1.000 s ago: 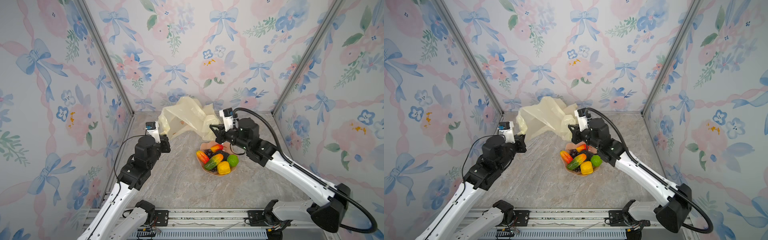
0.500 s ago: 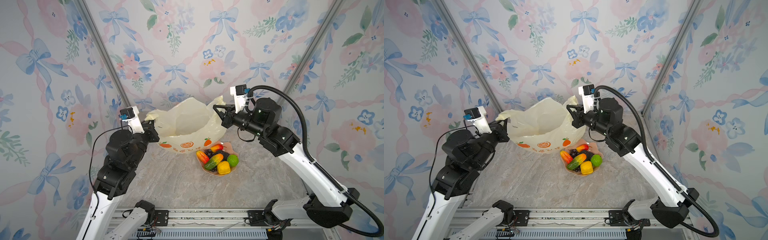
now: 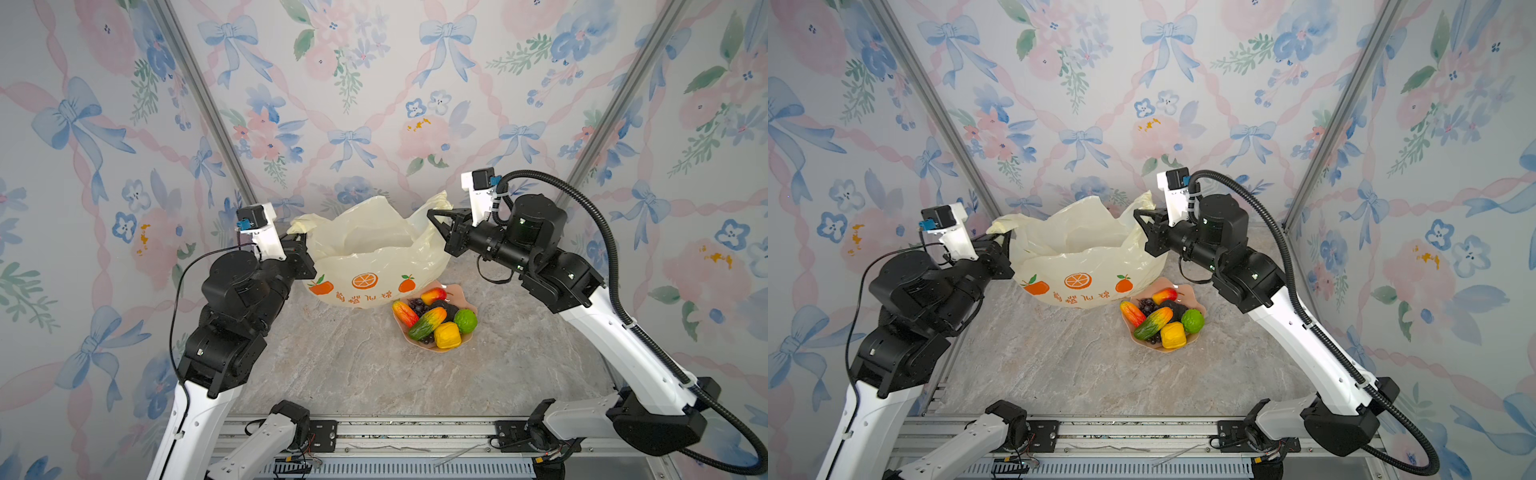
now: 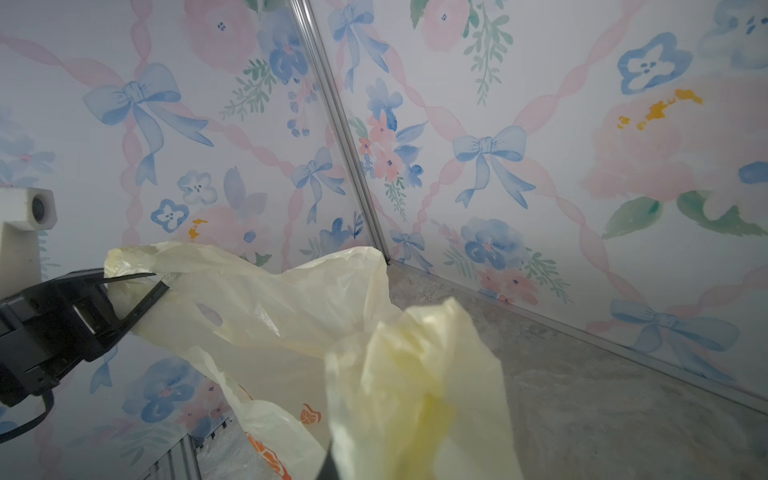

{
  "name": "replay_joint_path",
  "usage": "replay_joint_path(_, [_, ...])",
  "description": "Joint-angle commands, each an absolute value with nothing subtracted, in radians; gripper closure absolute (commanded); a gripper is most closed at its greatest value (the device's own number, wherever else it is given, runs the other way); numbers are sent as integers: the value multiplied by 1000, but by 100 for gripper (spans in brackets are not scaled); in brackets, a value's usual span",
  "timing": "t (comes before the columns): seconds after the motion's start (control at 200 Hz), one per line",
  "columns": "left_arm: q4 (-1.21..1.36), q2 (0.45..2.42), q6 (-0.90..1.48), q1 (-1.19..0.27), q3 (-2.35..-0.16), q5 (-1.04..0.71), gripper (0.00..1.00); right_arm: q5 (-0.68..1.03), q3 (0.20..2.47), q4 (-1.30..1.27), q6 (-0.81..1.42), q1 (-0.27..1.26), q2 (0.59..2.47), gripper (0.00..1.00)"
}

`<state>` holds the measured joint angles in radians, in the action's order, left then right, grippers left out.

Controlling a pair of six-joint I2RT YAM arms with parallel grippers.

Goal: Place the fruits into the plastic bag

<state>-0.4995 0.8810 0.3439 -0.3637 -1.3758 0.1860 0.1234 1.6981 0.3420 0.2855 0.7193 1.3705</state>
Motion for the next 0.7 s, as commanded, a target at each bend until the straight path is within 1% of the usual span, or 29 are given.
replay_joint_path(0.0, [-522, 947, 309, -337, -1346, 190, 100, 103, 1723, 331, 238, 694, 1434, 100])
replay_joint_path(0.11, [-521, 1082, 307, -261, -1421, 122, 100, 61, 1821, 311, 156, 676, 1526, 100])
replay_joint_path(0.205, [-519, 1210, 312, -232, -1602, 72, 100, 23, 1990, 294, 124, 655, 1613, 100])
replay_joint_path(0.28, [-516, 1279, 309, -238, -1773, 61, 100, 17, 2175, 318, 106, 656, 1682, 100])
replay_joint_path(0.375, [-515, 1328, 279, -277, -1966, 114, 100, 6, 2383, 336, 41, 692, 1731, 100])
replay_joint_path(0.465, [-506, 1340, 224, -334, -2093, 160, 100, -19, 2490, 331, -79, 774, 1718, 100])
replay_joint_path(0.525, [-467, 1302, 179, -393, -2098, 189, 100, -23, 2435, 276, -154, 835, 1664, 100])
replay_joint_path(0.58, [-368, 1214, 148, -434, -1993, 210, 100, -26, 2282, 174, -201, 885, 1565, 100])
replay_joint_path(0.67, [-126, 998, 129, -440, -1649, 267, 100, -40, 1956, 10, -205, 913, 1424, 100])
replay_joint_path(0.695, [-82, 939, 121, -440, -1559, 298, 100, -56, 1898, -10, -193, 908, 1404, 100])
